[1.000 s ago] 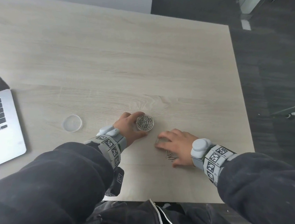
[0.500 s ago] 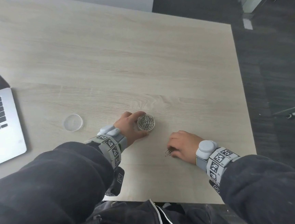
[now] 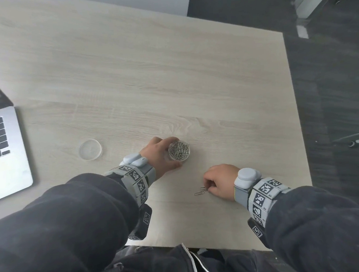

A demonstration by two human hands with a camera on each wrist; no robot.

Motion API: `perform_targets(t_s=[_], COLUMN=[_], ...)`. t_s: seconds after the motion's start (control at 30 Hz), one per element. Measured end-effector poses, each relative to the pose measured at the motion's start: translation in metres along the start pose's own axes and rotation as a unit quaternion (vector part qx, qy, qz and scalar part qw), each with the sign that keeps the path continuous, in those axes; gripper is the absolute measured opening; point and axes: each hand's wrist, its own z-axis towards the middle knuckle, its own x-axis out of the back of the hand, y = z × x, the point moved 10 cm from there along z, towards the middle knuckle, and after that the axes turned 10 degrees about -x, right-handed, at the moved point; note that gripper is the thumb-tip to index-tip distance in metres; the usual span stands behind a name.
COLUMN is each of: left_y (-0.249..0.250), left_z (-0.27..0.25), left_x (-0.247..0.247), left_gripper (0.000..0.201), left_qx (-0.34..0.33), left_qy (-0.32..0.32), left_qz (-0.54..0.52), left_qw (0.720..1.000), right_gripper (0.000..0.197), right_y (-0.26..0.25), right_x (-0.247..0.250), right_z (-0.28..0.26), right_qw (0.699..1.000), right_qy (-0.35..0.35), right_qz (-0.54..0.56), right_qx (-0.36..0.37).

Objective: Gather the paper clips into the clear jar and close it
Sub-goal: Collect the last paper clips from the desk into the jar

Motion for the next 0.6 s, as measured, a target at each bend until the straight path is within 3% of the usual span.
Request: perform_targets(t_s=[0.23,0.43,0.6], left_y=[-0.001,-0.001,0.000], left_z=[0.000,0.000,0.000], left_x=[0.000,-0.002,-0.001], left_gripper=[0.071,0.072,0.071], left_qx=[0.005,0.005,0.005], left_qy=[-0.005,-0.007,-0.006], left_qz=[0.002,-0.001,-0.005], left_qw=[1.000,1.000,1.000], right_gripper=[0.011,0.009,0.005], right_y=[-0.001,-0.010,-0.022], right_x=[0.021,0.073,0.089], right_z=[0.006,0.012,0.025], right_qw=[0.991,0.936,0.917], right_qy=[0.074,0.205,0.233], right_qz=[0.107,0.283,0.318], right_qx=[-0.031,-0.053,-0.056])
